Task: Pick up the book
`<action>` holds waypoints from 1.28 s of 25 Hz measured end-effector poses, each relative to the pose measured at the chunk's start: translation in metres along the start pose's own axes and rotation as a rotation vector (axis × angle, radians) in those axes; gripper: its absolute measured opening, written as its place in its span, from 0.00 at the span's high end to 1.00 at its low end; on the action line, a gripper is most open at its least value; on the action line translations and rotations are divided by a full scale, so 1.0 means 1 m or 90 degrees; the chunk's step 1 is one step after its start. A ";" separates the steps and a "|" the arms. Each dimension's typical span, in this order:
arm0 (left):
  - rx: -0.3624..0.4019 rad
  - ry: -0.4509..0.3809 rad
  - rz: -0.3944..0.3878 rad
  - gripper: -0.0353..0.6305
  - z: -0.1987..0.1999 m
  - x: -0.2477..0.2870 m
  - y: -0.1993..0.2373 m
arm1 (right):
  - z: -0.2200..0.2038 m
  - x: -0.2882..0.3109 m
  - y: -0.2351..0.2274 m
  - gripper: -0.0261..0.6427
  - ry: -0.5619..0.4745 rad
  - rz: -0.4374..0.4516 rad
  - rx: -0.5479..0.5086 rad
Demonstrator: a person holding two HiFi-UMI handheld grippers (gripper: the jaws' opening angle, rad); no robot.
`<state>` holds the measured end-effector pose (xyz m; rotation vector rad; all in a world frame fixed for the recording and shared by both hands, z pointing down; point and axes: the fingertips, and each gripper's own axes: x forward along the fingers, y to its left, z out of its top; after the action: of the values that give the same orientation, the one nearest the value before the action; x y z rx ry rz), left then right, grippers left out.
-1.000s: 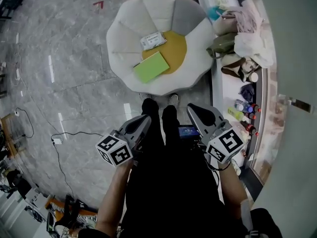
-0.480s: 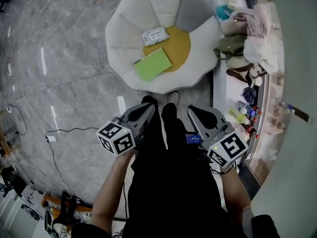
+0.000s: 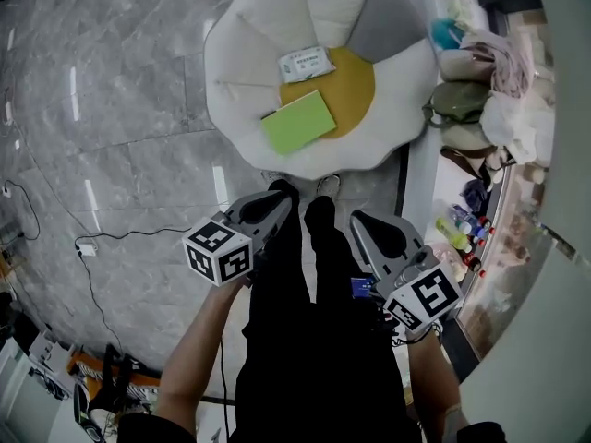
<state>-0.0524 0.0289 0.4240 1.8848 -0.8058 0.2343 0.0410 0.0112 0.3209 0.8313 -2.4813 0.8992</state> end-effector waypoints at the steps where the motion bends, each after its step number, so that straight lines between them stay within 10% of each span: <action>1: -0.002 0.003 0.000 0.88 -0.001 0.002 0.008 | -0.002 0.007 -0.001 0.94 0.005 0.000 0.005; 32: -0.103 0.060 0.038 0.61 -0.132 0.125 0.233 | -0.132 0.129 -0.059 0.94 0.151 0.035 0.034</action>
<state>-0.0780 0.0328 0.7182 1.6866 -0.7933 0.2849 -0.0010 0.0115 0.5103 0.6352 -2.2936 1.0227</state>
